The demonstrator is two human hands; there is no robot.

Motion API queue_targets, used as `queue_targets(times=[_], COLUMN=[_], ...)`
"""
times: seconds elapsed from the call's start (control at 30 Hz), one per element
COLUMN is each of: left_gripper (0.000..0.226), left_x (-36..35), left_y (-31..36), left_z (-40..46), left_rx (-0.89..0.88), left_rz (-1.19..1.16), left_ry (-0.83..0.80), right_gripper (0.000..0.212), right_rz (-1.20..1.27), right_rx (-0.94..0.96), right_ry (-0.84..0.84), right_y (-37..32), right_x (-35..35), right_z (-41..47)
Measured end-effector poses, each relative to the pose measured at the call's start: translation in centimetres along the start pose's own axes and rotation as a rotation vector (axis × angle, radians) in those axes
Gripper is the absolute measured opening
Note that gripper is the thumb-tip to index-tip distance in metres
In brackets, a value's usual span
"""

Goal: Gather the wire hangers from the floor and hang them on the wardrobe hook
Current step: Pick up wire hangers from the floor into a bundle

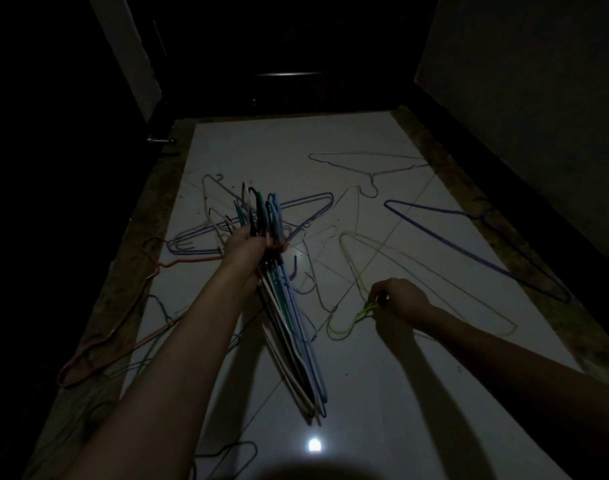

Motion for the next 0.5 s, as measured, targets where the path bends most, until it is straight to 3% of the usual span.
queue_targets(times=[0.2,0.33,0.5], left_gripper=[0.028,0.02,0.025], left_x=[-0.5,-1.0,-1.9], left_y=[1.1,2.0,2.1], left_z=[-0.5,-0.7,-1.0], left_rx=[-0.015,-0.044,-0.051], left_rz=[0.026,0.025,-0.012], left_ry=[-0.017,-0.034,-0.064], right_gripper=[0.023,0.02,0.016], right_rz=[-0.007,0.266,0.654], right_rx=[0.021,0.071,0.172], right_ry=[0.054,0.176,0.277], right_y=[0.0,-0.2,-1.9], right_x=[1.4,4.0,7.2], right_z=[-1.7,-3.4,-5.5])
Point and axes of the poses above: each hand's wrist, its own z-axis towards the middle knuckle, its own x-axis out of the back of the hand, y = z × x, the point moved 5 cm from there along z, towards the middle knuckle, and after that the axes turned 15 degrees about -y, right-handed, at the moved point
